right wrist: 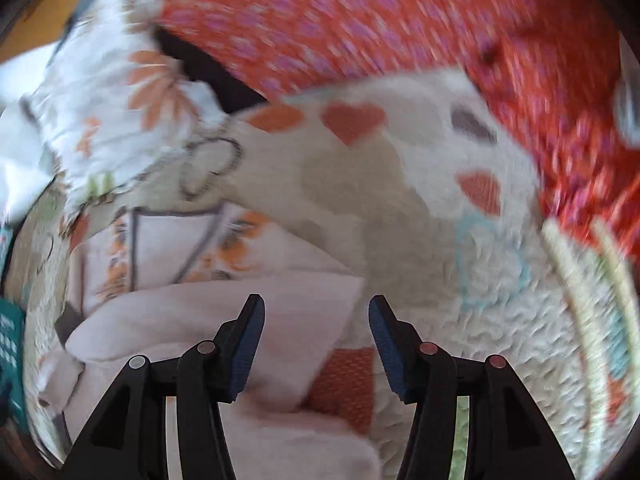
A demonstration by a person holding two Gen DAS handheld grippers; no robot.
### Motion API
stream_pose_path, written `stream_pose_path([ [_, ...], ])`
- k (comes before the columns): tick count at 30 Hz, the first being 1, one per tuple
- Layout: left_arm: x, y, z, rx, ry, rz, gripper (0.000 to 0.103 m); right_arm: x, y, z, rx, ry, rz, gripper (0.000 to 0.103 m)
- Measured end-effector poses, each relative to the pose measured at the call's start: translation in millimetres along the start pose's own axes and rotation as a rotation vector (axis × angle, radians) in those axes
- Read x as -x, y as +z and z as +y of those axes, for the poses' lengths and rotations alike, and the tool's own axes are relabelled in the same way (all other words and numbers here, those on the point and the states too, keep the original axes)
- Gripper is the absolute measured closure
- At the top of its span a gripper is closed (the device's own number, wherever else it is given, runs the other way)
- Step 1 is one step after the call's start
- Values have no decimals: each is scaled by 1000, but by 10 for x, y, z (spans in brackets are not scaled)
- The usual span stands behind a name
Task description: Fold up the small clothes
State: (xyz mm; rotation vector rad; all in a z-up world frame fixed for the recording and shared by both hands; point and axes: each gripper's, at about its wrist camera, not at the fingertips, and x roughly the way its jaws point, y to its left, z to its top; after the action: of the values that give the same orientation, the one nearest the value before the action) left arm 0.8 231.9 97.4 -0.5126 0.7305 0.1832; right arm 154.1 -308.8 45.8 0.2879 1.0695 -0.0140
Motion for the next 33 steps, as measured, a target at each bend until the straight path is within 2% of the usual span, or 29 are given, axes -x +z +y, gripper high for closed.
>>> stream_pose_path([
  [4, -138, -82, -145, -65, 11, 30, 23, -507, 4, -129, -55, 75, 89, 42],
  [5, -176, -98, -170, -75, 17, 40, 23, -571, -9, -114, -56, 96, 103, 46],
  [6, -202, -105, -183, -80, 22, 45, 23, -586, -10, -64, -49, 110, 95, 68],
  [8, -245, -110, -208, -88, 28, 49, 23, -543, 40, 3, -43, 161, 86, 93],
  [10, -283, -97, -239, -91, 32, 49, 23, -402, 148, 71, 5, 116, 37, 93],
  [14, -374, -77, -334, -107, 32, 57, 23, -132, 630, 137, 59, -17, -83, 94],
  [17, -440, -84, -385, -116, 35, 74, 23, -255, 808, 289, 129, -100, -64, 93],
  [20, -458, -82, -398, -114, 35, 81, 23, -500, 758, 371, 214, -250, -13, 89],
  [21, -450, -78, -392, -113, 33, 79, 23, -490, 718, 365, 220, -264, -22, 88],
  [25, -409, -42, -319, -102, 44, 73, 23, -138, 425, 315, 191, -188, -83, 85],
  [27, -382, -17, -225, -74, 71, 68, 23, 101, 279, 390, 201, -114, -97, 85],
  [31, -268, 53, 79, 19, 105, 46, 23, 295, 15, 792, 214, 58, -64, 84],
  [33, -162, 86, 258, 57, 138, 13, 23, 296, -148, 1039, 244, 149, -26, 79],
])
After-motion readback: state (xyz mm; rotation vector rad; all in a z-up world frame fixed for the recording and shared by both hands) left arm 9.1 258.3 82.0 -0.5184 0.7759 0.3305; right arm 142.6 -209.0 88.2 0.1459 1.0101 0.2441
